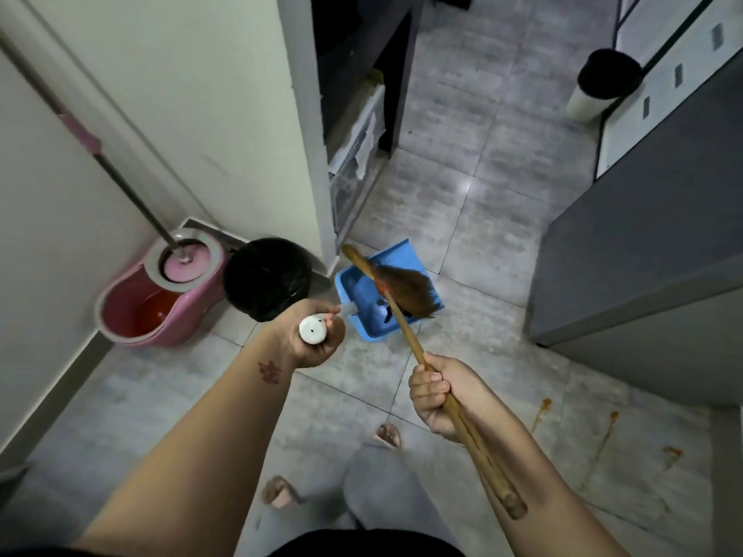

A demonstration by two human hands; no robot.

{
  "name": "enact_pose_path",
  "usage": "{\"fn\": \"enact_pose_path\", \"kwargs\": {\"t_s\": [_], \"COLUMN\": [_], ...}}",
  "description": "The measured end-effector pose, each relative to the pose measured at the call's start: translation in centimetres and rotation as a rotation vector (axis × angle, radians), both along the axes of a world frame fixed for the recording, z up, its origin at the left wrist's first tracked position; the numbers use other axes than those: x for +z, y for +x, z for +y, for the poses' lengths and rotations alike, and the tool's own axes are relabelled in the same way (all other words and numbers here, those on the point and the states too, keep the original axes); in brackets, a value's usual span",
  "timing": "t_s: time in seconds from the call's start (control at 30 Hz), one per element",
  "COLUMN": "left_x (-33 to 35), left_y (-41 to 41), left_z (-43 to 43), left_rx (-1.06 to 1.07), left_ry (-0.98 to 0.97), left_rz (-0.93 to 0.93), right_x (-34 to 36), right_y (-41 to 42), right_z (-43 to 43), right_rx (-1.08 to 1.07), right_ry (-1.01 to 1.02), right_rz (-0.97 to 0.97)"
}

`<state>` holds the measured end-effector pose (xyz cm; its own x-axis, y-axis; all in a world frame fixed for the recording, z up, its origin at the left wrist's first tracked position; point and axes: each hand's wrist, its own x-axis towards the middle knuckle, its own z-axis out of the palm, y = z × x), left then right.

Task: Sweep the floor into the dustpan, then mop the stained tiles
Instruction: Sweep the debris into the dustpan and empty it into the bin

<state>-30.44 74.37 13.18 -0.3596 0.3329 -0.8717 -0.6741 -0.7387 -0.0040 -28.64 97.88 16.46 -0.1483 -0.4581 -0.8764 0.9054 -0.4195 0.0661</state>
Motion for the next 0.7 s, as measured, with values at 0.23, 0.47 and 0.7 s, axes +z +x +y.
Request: {"fn": "enact_pose_path", "kwargs": {"t_s": [0.23, 0.47, 0.7], "left_x": [3.3, 7.3, 10.7], "left_y": [8.9, 16.5, 20.1], "left_z": [-7.3, -13.9, -19.0], "left_rx": [0.008, 0.073, 0.161], "left_ry": [0.029, 0.001, -0.134], "left_rz": [0.061, 0.106, 0.149], "right_x": [3.5, 7.1, 9.0], "right_y": [7.5, 13.8, 15.9], "right_z": [-7.5, -15.9, -22.2], "right_rx": [-0.009, 0.050, 0.166], "right_ry": [-0.043, -0.068, -0.139], "right_rz": [0.065, 0.097, 0.141]}}
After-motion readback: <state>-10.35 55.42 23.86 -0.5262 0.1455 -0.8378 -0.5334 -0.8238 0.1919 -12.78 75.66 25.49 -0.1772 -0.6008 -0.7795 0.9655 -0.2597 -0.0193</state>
